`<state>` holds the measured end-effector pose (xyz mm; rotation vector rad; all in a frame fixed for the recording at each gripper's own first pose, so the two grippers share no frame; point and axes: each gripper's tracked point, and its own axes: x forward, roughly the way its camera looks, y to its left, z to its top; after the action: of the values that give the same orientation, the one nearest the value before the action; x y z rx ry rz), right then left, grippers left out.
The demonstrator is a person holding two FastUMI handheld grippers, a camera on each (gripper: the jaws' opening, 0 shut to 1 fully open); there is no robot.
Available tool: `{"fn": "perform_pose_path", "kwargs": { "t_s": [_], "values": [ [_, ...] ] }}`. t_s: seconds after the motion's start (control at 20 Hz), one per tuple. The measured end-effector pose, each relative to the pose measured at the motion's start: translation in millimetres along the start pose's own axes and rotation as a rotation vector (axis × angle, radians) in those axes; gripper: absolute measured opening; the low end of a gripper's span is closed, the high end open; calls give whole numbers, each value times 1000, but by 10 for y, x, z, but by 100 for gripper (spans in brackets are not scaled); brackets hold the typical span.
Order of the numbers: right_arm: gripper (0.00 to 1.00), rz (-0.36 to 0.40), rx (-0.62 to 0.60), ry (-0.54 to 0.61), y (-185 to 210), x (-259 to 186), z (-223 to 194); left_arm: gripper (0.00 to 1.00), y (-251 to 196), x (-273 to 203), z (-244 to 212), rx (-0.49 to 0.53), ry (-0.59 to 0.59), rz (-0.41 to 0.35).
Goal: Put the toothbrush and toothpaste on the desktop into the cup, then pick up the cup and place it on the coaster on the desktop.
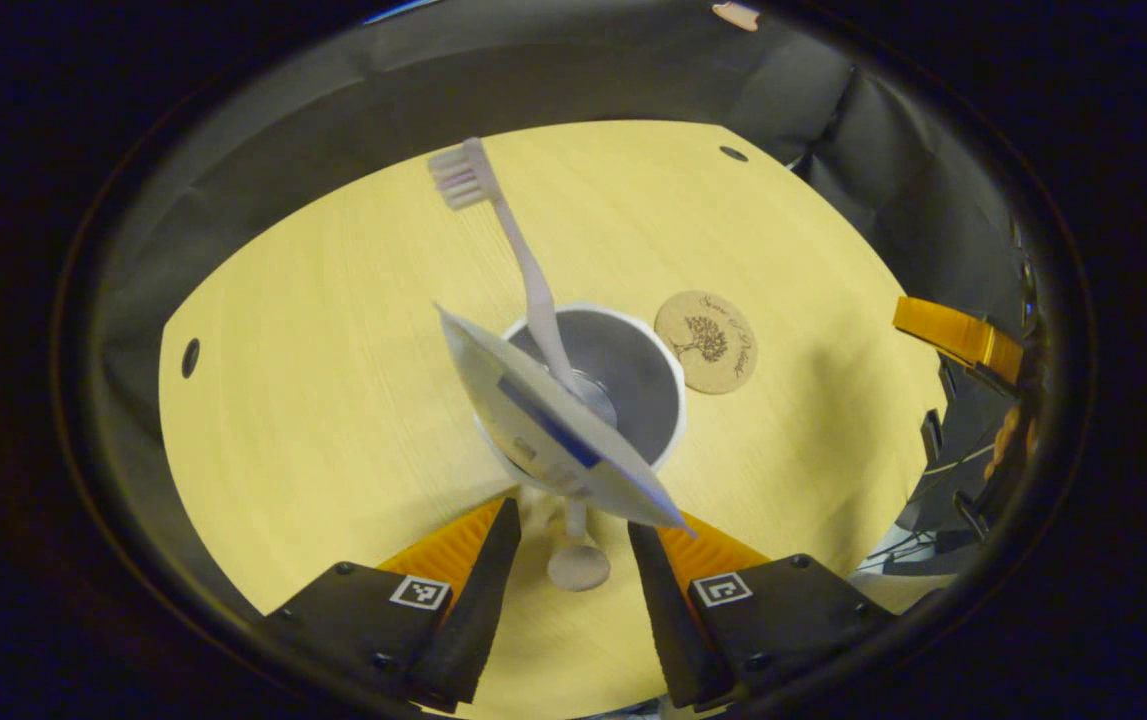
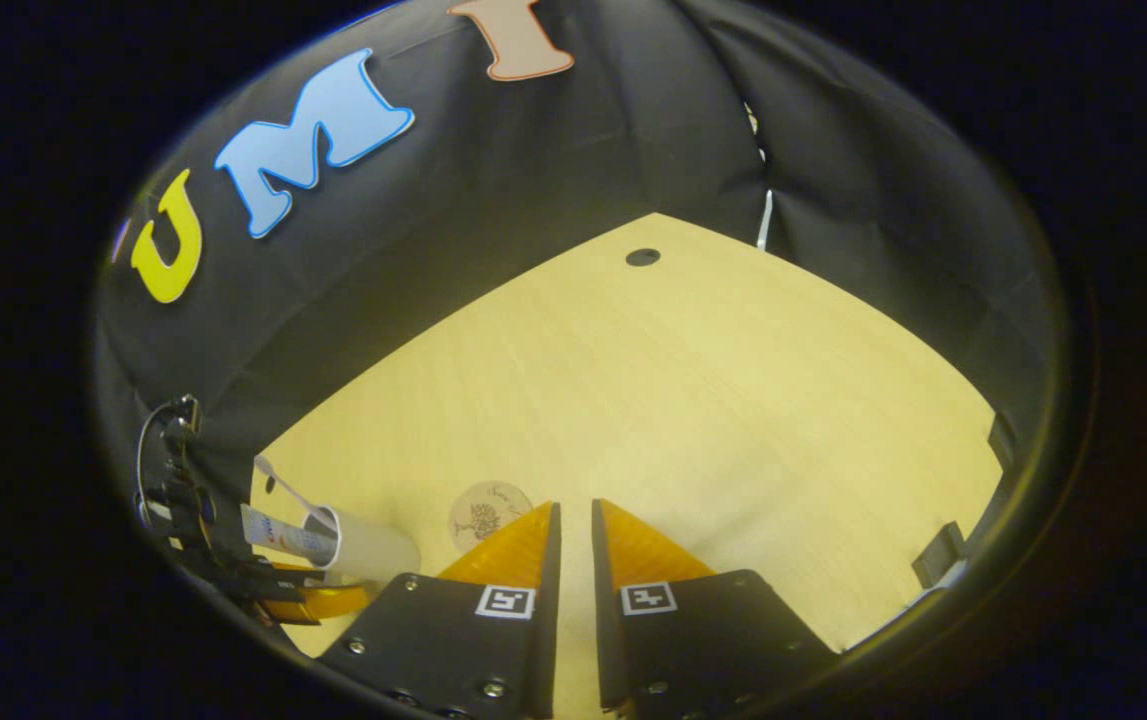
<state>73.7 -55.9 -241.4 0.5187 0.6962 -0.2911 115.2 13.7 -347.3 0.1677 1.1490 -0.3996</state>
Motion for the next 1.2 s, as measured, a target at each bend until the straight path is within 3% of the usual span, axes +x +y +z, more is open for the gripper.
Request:
{"fn": "perform_pose_path", "kwargs": {
  "t_s": [0.4, 0.5, 0.6, 0.7, 1.2],
  "values": [
    [17, -21, 44, 25, -127, 20, -80, 75, 66, 63, 98, 43, 73, 21],
    [17, -28, 51, 26, -151, 18, -69, 68, 18, 100, 92, 41, 79, 12],
    [17, -33, 59, 29, -168, 8, -66, 43, 9, 132, 64, 24, 89, 11],
    [17, -36, 64, 35, -183, 3, -70, 38, 30, 141, 81, 16, 81, 22],
    [17, -46, 75, 41, -352, 9, -55, 35, -105, 130, 166, 18, 56, 17]
  ]
}}
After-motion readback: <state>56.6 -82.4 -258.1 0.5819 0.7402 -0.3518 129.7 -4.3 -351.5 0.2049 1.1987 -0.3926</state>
